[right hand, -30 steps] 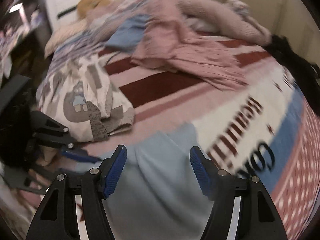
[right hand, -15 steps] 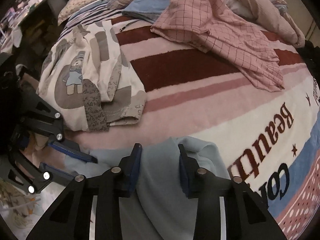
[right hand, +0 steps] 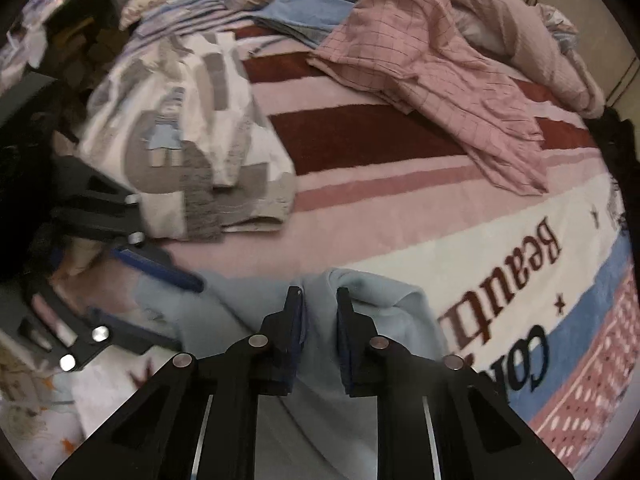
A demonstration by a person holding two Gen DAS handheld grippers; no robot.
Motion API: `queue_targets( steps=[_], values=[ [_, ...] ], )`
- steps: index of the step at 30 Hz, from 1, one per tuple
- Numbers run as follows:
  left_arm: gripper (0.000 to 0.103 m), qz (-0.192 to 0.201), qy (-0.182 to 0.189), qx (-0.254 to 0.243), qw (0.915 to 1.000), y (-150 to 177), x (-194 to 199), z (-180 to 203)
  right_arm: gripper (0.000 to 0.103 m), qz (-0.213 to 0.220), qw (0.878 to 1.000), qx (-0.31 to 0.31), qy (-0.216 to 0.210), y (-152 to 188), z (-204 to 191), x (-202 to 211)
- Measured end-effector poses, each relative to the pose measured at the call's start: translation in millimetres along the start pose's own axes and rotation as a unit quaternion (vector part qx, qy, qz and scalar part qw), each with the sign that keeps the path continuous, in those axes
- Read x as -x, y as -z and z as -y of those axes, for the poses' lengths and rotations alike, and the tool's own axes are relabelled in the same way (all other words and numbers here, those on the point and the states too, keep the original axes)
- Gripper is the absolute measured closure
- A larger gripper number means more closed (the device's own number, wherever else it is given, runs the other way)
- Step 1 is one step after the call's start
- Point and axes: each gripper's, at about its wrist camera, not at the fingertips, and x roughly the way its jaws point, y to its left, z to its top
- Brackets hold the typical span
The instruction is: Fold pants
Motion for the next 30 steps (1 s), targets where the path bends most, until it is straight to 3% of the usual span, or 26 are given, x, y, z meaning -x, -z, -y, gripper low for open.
queue_targets(
  steps=[5, 6, 7, 8, 11, 13, 15, 16, 17, 19, 24, 26, 30],
  values=[
    [0.094, -0.009, 0.013, 0.004, 0.9999, 2.8, -2.6, -2.7, 0.097, 0.020, 0.998, -0.044, 0.032, -6.8, 15.0, -4.3],
    [0.094, -0.009, 0.013, 0.004, 0.9999, 3.3, -2.6, -2.5, 0.102, 0.022, 0.997, -0.052, 0.049, -7.6, 18.9, -4.6],
    [0.094, -0.010, 0.014, 0.005, 0.9998, 4.2, -3.0, -2.7, 0.103, 0.023, 0.993, -0.071, 0.087, -9.0, 28.8, -5.2],
    [0.094, -0.009, 0.015, 0.007, 0.9998, 4.5, -2.9, -3.1, 0.103, 0.024, 0.991, -0.087, 0.098, -9.5, 36.9, -5.3],
    [0.094, -0.007, 0.014, 0.007, 0.9999, 4.7, -2.2, -3.0, 0.103, 0.027, 0.988, -0.130, 0.081, -6.2, 59.5, -4.8],
    [0.094, -0.005, 0.013, 0.005, 0.9999, 5.3, -1.8, -2.4, 0.101, 0.037, 0.991, -0.128, 0.009, -5.3, 57.2, -0.5],
    [0.094, -0.003, 0.014, 0.005, 0.9999, 4.8, -1.8, -3.3, 0.101, 0.050, 0.993, -0.104, -0.014, -8.0, 47.0, 5.4],
    [0.094, -0.003, 0.014, 0.006, 0.9999, 4.9, -1.6, -3.6, 0.097, 0.047, 0.995, -0.086, -0.010, -9.8, 39.1, 6.5],
    [0.094, -0.002, 0.015, 0.007, 0.9999, 4.8, -1.5, -3.6, 0.083, 0.037, 0.996, -0.075, -0.008, -12.2, 34.8, 4.8],
    [0.094, 0.000, 0.014, 0.005, 0.9999, 5.1, -1.4, -3.1, 0.070, 0.022, 0.998, -0.065, -0.013, -16.3, 31.2, -0.4],
    [0.094, 0.000, 0.016, 0.006, 0.9999, 5.6, -1.0, -3.6, 0.071, -0.003, 0.999, -0.042, -0.028, -16.7, 17.3, -6.8],
    [0.094, 0.001, 0.015, 0.006, 0.9999, 5.7, -0.7, -3.4, 0.087, -0.009, 0.999, -0.025, -0.024, -15.3, 10.9, -6.0],
    [0.094, 0.001, 0.016, 0.007, 0.9998, 5.6, -0.7, -3.8, 0.093, -0.015, 0.999, -0.021, -0.019, -14.3, 9.2, -8.7]
  ],
)
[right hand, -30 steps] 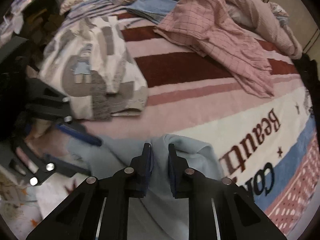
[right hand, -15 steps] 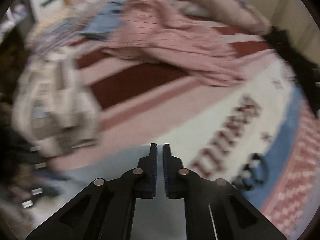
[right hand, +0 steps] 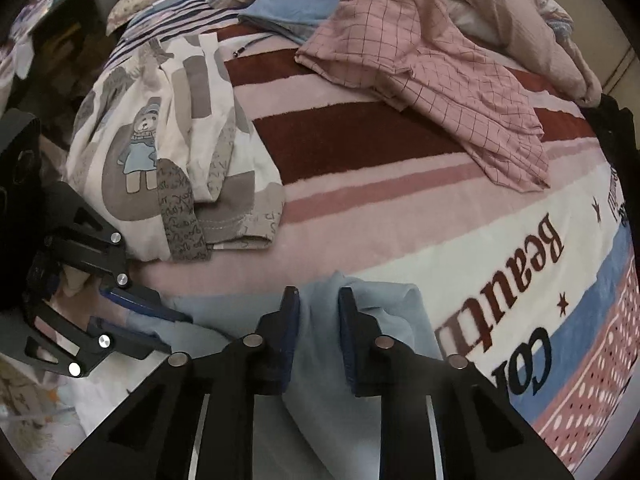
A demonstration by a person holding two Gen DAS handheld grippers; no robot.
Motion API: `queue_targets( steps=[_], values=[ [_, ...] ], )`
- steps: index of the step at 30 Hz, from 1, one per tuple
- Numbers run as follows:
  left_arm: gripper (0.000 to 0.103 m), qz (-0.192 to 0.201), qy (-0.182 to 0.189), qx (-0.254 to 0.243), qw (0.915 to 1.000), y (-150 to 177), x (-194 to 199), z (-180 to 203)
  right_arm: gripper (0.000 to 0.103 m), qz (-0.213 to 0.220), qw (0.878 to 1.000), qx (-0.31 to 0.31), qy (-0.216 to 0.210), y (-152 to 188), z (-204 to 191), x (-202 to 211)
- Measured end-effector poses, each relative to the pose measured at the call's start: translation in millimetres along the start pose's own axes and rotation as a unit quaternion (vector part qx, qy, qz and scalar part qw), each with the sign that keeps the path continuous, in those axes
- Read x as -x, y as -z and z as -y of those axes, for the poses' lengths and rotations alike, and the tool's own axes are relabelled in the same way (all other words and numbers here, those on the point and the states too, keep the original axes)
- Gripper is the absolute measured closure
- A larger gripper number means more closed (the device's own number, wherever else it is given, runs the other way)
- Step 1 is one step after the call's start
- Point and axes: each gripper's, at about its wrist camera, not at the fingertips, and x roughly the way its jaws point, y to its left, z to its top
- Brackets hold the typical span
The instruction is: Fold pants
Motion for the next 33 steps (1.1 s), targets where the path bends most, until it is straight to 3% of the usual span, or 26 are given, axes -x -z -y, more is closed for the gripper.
queue_targets(
  steps=[4, 10, 16, 22, 24, 26, 27, 30, 33],
  values=[
    [0.094, 0.001, 0.000, 0.001, 1.0000, 0.0, -0.3, -0.4, 0.090, -0.018, 0.999, 0.026, 0.041, -4.9, -9.0, -11.7],
    [0.094, 0.006, 0.009, 0.001, 0.9999, 0.5, 3.5, -0.1, 0.098, -0.030, 0.989, 0.071, 0.123, -5.6, -26.4, -14.3],
    [0.095, 0.008, 0.022, -0.003, 0.9997, 1.1, 8.5, 3.5, 0.103, -0.016, 0.981, 0.042, 0.188, -9.9, -16.3, -7.4],
    [0.095, 0.016, 0.045, 0.001, 0.9989, 1.4, 13.8, 5.1, 0.103, -0.006, 0.990, 0.002, 0.141, -10.6, -0.4, 6.8],
    [0.095, 0.020, 0.063, -0.002, 0.9978, 1.7, 16.2, 7.8, 0.103, -0.007, 0.989, 0.003, 0.150, -11.0, -1.4, 9.3],
    [0.095, 0.025, 0.083, -0.005, 0.9962, 2.1, 17.3, 10.3, 0.103, -0.012, 0.979, 0.005, 0.205, -11.6, 4.5, 6.7],
    [0.095, 0.025, 0.080, -0.006, 0.9965, 2.4, 17.0, 11.6, 0.103, -0.021, 0.978, -0.004, 0.208, -11.1, 9.2, 5.3],
    [0.095, 0.024, 0.073, -0.005, 0.9970, 2.5, 15.6, 11.9, 0.103, -0.018, 0.981, -0.036, 0.188, -8.7, 21.3, 8.3],
    [0.095, 0.025, 0.071, -0.005, 0.9972, 1.2, 14.7, 11.6, 0.103, 0.002, 0.991, -0.049, 0.123, -6.9, 21.6, 18.5]
  ],
)
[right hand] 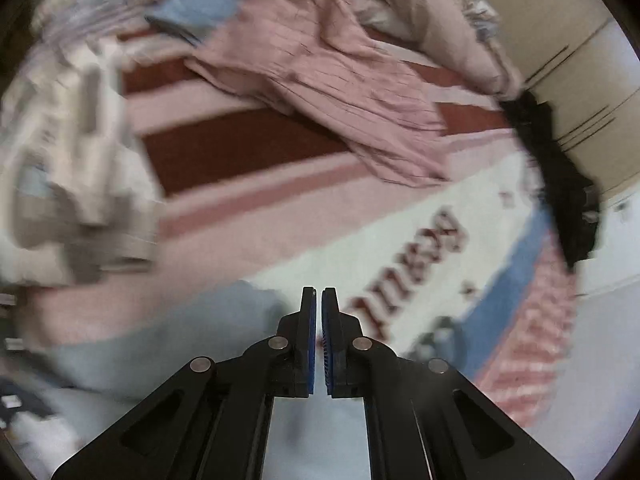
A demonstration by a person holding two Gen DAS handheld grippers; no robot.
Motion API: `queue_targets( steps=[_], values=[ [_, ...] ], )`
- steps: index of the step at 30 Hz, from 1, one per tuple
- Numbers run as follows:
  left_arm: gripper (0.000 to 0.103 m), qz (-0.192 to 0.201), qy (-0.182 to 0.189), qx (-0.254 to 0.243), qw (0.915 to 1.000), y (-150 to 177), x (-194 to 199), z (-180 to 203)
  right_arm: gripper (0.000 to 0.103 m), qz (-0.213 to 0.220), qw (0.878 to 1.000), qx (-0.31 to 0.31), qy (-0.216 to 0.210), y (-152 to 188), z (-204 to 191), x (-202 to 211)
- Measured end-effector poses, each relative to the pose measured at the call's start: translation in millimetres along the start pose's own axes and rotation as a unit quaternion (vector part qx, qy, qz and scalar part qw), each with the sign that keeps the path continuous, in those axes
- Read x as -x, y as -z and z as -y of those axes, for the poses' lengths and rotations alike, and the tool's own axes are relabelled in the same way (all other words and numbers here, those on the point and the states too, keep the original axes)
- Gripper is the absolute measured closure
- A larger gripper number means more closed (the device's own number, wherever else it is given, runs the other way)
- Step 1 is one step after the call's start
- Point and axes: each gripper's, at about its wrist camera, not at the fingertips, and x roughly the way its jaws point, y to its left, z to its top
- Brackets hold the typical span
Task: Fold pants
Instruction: 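Hold the folded sweatpants with both tools and press the bundle together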
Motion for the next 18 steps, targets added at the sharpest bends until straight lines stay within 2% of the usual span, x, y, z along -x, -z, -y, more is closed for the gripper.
queue_targets(
  steps=[1, 2, 4, 7, 9, 10, 12, 14, 16, 18],
  values=[
    [0.095, 0.000, -0.001, -0.001, 1.0000, 0.2, -0.3, 0.4, 0.094, 0.011, 1.000, 0.002, 0.001, -0.9, -1.7, 5.7],
    [0.095, 0.000, -0.002, -0.002, 1.0000, 0.3, -0.6, 0.9, 0.077, 0.015, 1.000, 0.002, -0.002, -1.8, -2.2, 8.7],
    [0.095, 0.001, -0.002, -0.004, 1.0000, 0.8, -0.6, 1.5, 0.064, 0.013, 1.000, -0.001, -0.026, -3.9, -3.7, 10.0],
    [0.095, 0.002, -0.001, -0.003, 1.0000, 1.5, -0.8, 0.6, 0.063, -0.011, 0.998, 0.013, -0.055, -5.6, -13.3, 2.1],
    [0.095, 0.002, 0.000, -0.004, 1.0000, 2.5, -0.1, 0.7, 0.056, -0.025, 0.997, 0.047, -0.057, -2.5, -27.0, -2.5],
    [0.095, 0.003, 0.000, -0.005, 1.0000, 2.6, -0.1, 0.8, 0.047, -0.031, 0.996, 0.062, -0.062, -0.2, -35.0, -3.8],
    [0.095, 0.003, 0.002, -0.003, 1.0000, 3.1, 0.1, 0.5, 0.045, -0.034, 0.996, 0.071, -0.042, 0.8, -40.8, -9.3],
    [0.095, 0.004, 0.002, -0.003, 1.0000, 3.4, 0.6, 0.4, 0.047, -0.044, 0.998, 0.049, 0.003, -2.1, -34.4, -18.4],
    [0.095, 0.004, 0.003, -0.002, 1.0000, 3.9, 0.4, 0.1, 0.047, -0.051, 0.996, 0.053, 0.048, -2.8, -30.6, -26.5],
    [0.095, 0.003, 0.004, -0.002, 1.0000, 4.0, -0.1, -0.3, 0.047, -0.053, 0.996, 0.051, 0.059, -3.3, -27.7, -30.0]
  ],
)
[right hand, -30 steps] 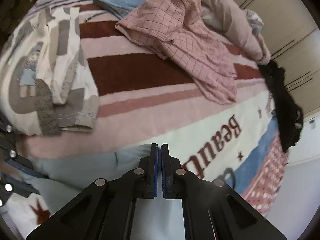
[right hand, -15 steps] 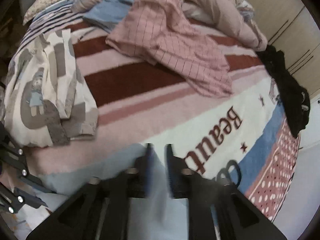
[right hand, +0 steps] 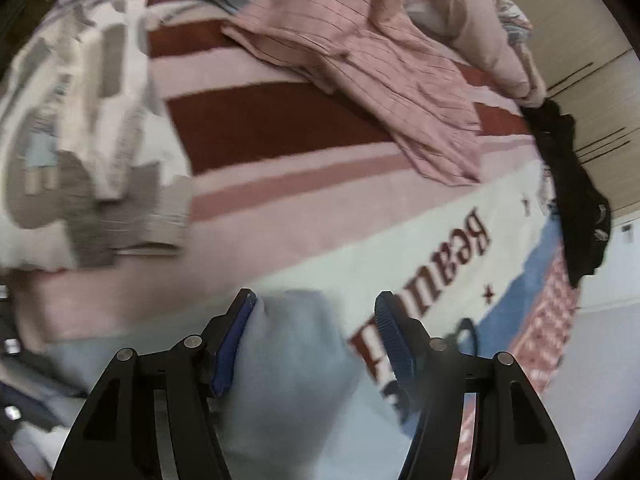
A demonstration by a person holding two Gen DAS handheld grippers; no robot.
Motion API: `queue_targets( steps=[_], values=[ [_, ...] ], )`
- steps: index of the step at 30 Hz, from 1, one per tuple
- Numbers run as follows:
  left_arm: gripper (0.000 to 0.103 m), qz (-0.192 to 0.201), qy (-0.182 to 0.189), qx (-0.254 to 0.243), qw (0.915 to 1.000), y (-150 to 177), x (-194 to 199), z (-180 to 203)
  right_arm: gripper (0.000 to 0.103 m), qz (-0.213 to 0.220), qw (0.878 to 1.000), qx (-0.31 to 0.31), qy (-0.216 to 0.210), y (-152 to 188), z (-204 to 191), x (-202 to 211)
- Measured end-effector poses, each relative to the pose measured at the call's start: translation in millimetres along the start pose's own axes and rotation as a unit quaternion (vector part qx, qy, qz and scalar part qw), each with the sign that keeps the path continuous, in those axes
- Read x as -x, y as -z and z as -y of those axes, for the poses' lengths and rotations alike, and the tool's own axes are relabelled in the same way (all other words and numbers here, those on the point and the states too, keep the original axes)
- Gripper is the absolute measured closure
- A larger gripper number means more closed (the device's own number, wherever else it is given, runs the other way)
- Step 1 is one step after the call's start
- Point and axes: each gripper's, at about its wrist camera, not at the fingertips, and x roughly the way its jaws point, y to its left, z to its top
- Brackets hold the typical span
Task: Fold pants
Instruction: 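Hold the folded sweatpants with both tools and press the bundle together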
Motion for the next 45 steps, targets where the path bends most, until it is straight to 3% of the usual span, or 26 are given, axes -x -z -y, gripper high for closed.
queue_targets(
  steps=[3, 4, 5, 9, 10, 13, 16, 20, 28, 34, 36, 37, 39, 45],
  values=[
    [0.095, -0.003, 0.005, -0.001, 1.0000, 1.3, -0.8, 0.6, 0.051, -0.002, 0.999, -0.045, 0.024, -1.4, 19.0, -6.7],
    [0.095, -0.003, 0.003, -0.002, 1.0000, 1.5, -1.3, 1.3, 0.067, -0.005, 0.997, -0.061, 0.046, -1.5, 28.4, -9.8],
    [0.095, -0.003, 0.001, -0.003, 1.0000, 1.0, -2.3, 1.3, 0.074, -0.009, 0.995, -0.074, 0.059, -0.9, 37.4, -13.3],
    [0.095, -0.005, 0.001, -0.002, 1.0000, 0.1, -3.2, 0.1, 0.074, 0.006, 0.991, -0.132, -0.015, 7.1, 62.2, -10.1],
    [0.095, -0.006, 0.000, -0.002, 1.0000, 0.2, -3.4, -0.1, 0.070, 0.016, 0.989, -0.140, -0.050, 9.5, 63.3, -4.3],
    [0.095, -0.008, -0.005, -0.004, 1.0000, 0.2, -4.6, 0.7, 0.043, 0.021, 0.980, -0.141, -0.137, 14.2, 60.4, 3.3],
    [0.095, -0.010, -0.013, -0.008, 0.9998, 1.0, -5.9, 1.5, 0.042, 0.017, 0.968, -0.155, -0.195, 22.2, 58.6, 1.7],
    [0.095, -0.012, -0.017, -0.009, 0.9997, 2.4, -6.7, 0.7, 0.042, 0.005, 0.966, -0.158, -0.202, 35.0, 57.7, -0.5],
    [0.095, -0.020, -0.025, -0.014, 0.9994, 6.3, -6.7, 1.9, 0.042, 0.080, 0.938, -0.230, -0.247, 76.3, 96.3, 11.4],
    [0.095, -0.020, -0.025, -0.012, 0.9994, 7.4, -6.3, 1.9, 0.043, 0.099, 0.935, -0.198, -0.278, 59.7, 77.8, 9.0],
    [0.095, -0.019, -0.025, -0.012, 0.9994, 7.2, -6.4, 1.7, 0.069, 0.088, 0.946, -0.178, -0.258, 48.4, 66.2, 3.7],
    [0.095, -0.020, -0.025, -0.011, 0.9994, 6.7, -7.2, 1.2, 0.100, 0.082, 0.950, -0.169, -0.248, 45.6, 62.4, 2.0],
    [0.095, -0.020, -0.023, -0.011, 0.9995, 7.0, -6.8, 0.9, 0.100, 0.084, 0.960, -0.163, -0.212, 40.2, 58.4, 0.9],
    [0.095, -0.021, -0.021, -0.010, 0.9995, 7.0, -7.0, 0.8, 0.101, 0.075, 0.967, -0.198, -0.144, 35.8, 71.9, -5.3]
  ],
)
